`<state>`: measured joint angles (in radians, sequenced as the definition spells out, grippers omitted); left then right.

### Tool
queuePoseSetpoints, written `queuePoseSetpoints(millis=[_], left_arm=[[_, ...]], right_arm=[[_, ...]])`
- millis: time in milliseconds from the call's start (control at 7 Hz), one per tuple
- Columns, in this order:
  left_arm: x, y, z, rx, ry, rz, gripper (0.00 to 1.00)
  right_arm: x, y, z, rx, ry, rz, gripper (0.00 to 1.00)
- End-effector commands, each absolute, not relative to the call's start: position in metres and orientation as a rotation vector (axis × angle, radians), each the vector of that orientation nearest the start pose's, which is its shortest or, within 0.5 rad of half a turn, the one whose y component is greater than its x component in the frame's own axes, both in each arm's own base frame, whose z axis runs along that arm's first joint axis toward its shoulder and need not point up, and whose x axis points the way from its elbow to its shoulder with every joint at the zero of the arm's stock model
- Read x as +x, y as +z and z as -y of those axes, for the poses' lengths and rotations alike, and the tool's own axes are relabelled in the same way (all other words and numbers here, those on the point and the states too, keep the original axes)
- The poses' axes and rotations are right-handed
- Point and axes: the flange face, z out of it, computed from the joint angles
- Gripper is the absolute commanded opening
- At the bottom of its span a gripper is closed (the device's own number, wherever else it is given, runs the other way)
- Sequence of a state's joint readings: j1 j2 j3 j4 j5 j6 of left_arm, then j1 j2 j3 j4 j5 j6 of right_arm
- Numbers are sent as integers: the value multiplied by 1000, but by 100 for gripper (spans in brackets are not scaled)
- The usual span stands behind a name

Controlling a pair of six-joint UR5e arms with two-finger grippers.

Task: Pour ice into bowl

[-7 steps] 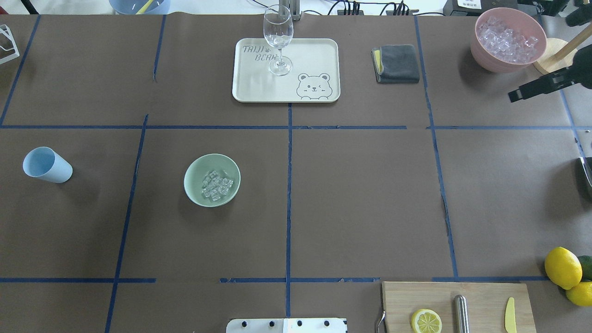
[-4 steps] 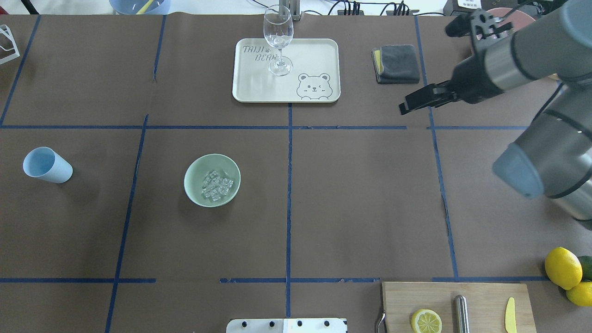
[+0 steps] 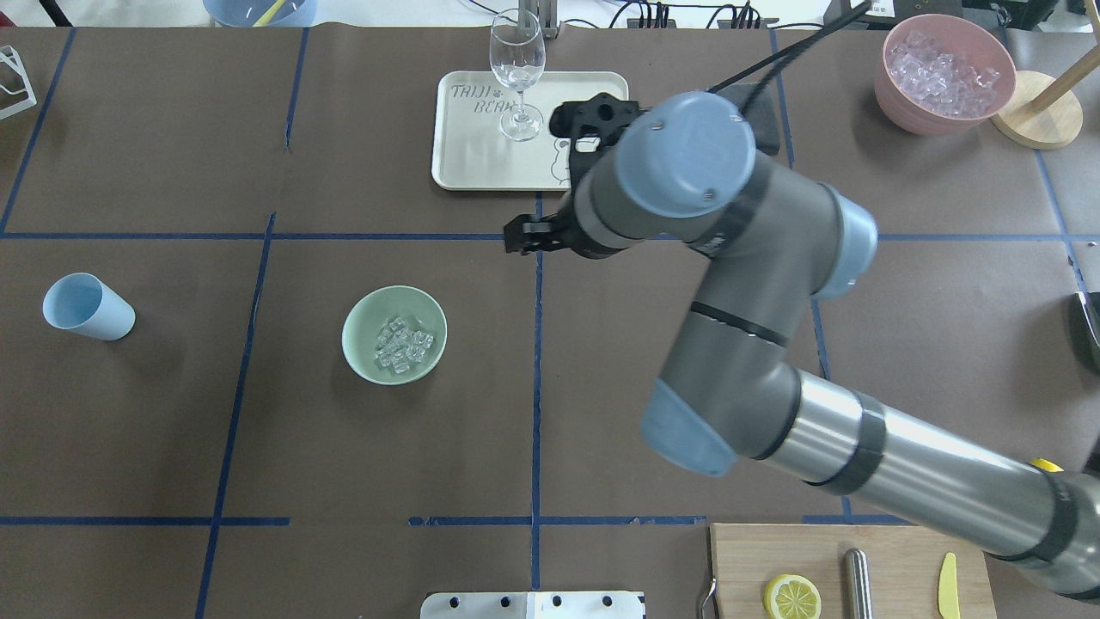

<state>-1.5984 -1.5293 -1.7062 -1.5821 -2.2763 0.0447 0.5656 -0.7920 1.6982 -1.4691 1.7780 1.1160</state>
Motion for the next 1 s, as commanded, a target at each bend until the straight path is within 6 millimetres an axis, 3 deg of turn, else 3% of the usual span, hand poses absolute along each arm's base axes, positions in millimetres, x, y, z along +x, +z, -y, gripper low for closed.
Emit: queuePoseSetpoints(millis=[0, 143, 286, 857], left_arm=[[-82, 614, 479, 131, 55, -701, 100], [-81, 614, 479, 131, 57, -701, 100], [-81, 613, 480, 134, 58, -701, 100], [-80, 613, 479, 131, 57, -716, 100]], right_arm=[[-618, 57, 476, 226, 62, 893, 98], [-651, 61, 476, 194, 51, 848, 97], [-665, 70, 462, 179, 27, 838, 92], [-699, 98, 433, 138, -16, 793, 86]])
